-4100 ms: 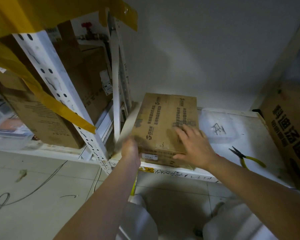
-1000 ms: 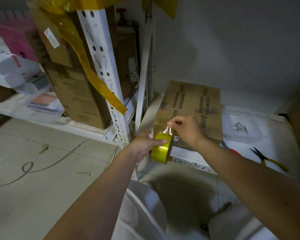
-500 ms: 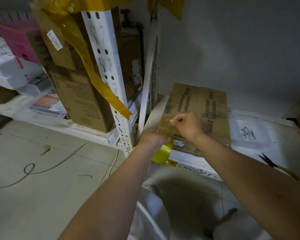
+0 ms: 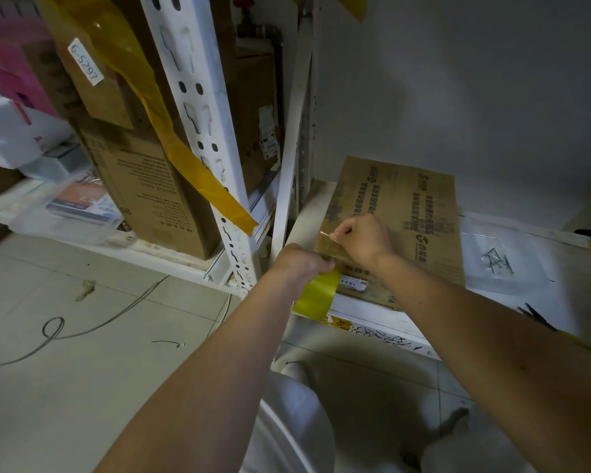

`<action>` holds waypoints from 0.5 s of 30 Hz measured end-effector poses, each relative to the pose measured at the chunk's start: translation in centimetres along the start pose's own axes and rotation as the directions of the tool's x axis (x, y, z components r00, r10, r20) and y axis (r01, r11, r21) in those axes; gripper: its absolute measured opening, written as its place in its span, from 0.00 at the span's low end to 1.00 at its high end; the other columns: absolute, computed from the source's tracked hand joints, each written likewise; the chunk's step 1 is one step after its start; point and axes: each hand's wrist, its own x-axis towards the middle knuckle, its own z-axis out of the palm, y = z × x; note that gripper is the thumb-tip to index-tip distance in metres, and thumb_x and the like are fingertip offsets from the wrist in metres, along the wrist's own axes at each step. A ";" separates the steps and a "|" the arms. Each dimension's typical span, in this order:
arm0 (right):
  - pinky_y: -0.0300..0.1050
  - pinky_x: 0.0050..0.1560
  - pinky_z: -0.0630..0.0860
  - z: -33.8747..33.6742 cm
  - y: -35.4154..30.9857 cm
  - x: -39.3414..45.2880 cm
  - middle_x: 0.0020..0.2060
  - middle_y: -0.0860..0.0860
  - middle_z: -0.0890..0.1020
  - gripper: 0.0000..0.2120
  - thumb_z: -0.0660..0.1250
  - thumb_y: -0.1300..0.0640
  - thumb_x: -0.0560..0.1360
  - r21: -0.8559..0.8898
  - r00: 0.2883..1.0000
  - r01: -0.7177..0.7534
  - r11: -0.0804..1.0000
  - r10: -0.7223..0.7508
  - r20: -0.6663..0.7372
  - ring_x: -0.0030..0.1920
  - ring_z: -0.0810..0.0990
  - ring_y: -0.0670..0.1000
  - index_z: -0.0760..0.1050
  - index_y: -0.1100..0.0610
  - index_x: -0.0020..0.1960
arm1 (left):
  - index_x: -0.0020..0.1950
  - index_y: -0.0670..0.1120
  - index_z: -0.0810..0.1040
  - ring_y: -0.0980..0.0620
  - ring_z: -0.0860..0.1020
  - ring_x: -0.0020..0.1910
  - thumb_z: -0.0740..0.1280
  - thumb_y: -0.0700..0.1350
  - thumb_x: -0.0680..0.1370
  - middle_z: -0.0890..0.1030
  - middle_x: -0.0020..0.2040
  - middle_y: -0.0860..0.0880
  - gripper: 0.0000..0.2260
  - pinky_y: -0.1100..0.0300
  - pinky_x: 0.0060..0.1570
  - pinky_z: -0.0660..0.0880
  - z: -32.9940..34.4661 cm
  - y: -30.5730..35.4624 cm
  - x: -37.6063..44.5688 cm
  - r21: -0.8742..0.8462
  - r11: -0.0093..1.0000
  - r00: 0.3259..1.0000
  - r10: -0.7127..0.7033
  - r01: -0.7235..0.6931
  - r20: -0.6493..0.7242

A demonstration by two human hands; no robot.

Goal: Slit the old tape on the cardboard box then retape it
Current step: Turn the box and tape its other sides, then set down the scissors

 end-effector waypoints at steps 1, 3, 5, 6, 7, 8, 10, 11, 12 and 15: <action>0.38 0.44 0.72 0.1 0.0 0.0 0.46 0.47 0.84 0.04 0.70 0.54 0.75 -0.029 1.000 -0.002 1.000 0.002 -0.004 0.44 0.78 0.45 0.84 0.51 0.45 | 0.69 0.36 0.66 0.41 0.71 0.67 0.68 0.45 0.78 0.73 0.67 0.41 0.24 0.52 0.64 0.70 0.0 -0.1 0.1 -0.003 1.000 1.000 -0.011 0.011 0.010; 0.41 0.41 0.75 0.3 0.1 0.1 0.45 0.45 0.84 0.03 0.70 0.51 0.74 -0.088 1.000 -0.019 0.996 0.017 -0.020 0.42 0.79 0.46 0.82 0.48 0.42 | 0.67 0.37 0.68 0.41 0.74 0.63 0.73 0.46 0.73 0.76 0.63 0.40 0.27 0.47 0.64 0.72 -0.2 -0.2 0.3 0.018 1.000 1.000 -0.024 0.024 0.018; 0.41 0.39 0.74 0.3 0.1 0.1 0.44 0.45 0.83 0.04 0.70 0.49 0.74 -0.116 0.998 -0.048 0.992 0.044 -0.039 0.42 0.79 0.46 0.80 0.48 0.42 | 0.64 0.37 0.71 0.40 0.77 0.58 0.77 0.44 0.69 0.79 0.59 0.39 0.27 0.45 0.60 0.75 -0.4 -0.3 0.4 0.016 1.000 1.000 -0.022 0.022 0.014; 0.40 0.36 0.71 0.2 0.1 0.1 0.44 0.45 0.81 0.05 0.70 0.48 0.74 -0.130 0.997 -0.066 0.989 0.060 -0.045 0.42 0.78 0.47 0.79 0.49 0.43 | 0.63 0.37 0.72 0.40 0.78 0.57 0.78 0.44 0.68 0.80 0.57 0.39 0.27 0.44 0.59 0.75 -0.4 -0.5 0.6 0.015 1.000 0.999 -0.028 0.028 0.016; 0.40 0.36 0.68 0.0 0.1 0.0 0.44 0.45 0.80 0.07 0.70 0.47 0.74 -0.147 0.996 -0.078 0.986 0.072 -0.048 0.42 0.77 0.47 0.79 0.49 0.45 | 0.62 0.37 0.72 0.40 0.79 0.56 0.78 0.43 0.68 0.80 0.57 0.39 0.27 0.44 0.58 0.76 -0.6 -0.5 0.6 0.018 0.999 0.999 -0.033 0.033 0.030; 0.41 0.37 0.67 0.0 0.2 0.0 0.44 0.46 0.80 0.08 0.70 0.46 0.73 -0.169 0.996 -0.080 0.982 0.073 -0.051 0.43 0.76 0.47 0.78 0.50 0.45 | 0.62 0.37 0.72 0.40 0.79 0.55 0.78 0.43 0.68 0.80 0.56 0.39 0.27 0.44 0.57 0.76 -0.7 -0.6 0.6 0.011 0.999 0.999 -0.036 0.036 0.034; 0.42 0.42 0.70 -0.2 0.3 0.2 0.46 0.47 0.80 0.10 0.70 0.44 0.73 -0.205 0.996 -0.082 0.975 0.075 -0.042 0.45 0.76 0.48 0.76 0.50 0.46 | 0.60 0.37 0.73 0.41 0.80 0.52 0.78 0.42 0.68 0.81 0.54 0.39 0.25 0.46 0.55 0.78 -0.9 -0.8 0.7 -0.006 0.999 0.998 -0.039 0.039 0.039; 0.43 0.44 0.72 -0.3 0.3 0.3 0.47 0.48 0.81 0.11 0.69 0.43 0.73 -0.219 0.996 -0.088 0.972 0.082 -0.034 0.45 0.77 0.49 0.75 0.50 0.48 | 0.59 0.37 0.73 0.41 0.81 0.51 0.78 0.42 0.68 0.81 0.53 0.39 0.24 0.46 0.53 0.78 -0.9 -0.9 0.8 -0.014 0.999 0.998 -0.039 0.039 0.045; 0.45 0.47 0.74 -0.3 0.2 0.5 0.48 0.49 0.81 0.14 0.69 0.42 0.72 -0.239 0.996 -0.094 0.966 0.093 -0.018 0.46 0.77 0.50 0.75 0.51 0.49 | 0.59 0.37 0.74 0.41 0.81 0.50 0.78 0.43 0.68 0.82 0.52 0.39 0.24 0.46 0.53 0.79 -0.9 -1.1 0.9 -0.022 0.999 0.998 -0.039 0.040 0.047; 0.49 0.55 0.74 0.3 -0.4 1.1 0.55 0.53 0.79 0.32 0.67 0.31 0.67 -0.349 0.992 -0.111 0.931 0.127 0.026 0.56 0.76 0.55 0.75 0.55 0.57 | 0.58 0.37 0.75 0.41 0.82 0.48 0.78 0.43 0.68 0.83 0.50 0.39 0.23 0.44 0.52 0.79 -0.8 -1.5 1.0 -0.030 0.999 0.998 -0.025 0.027 0.062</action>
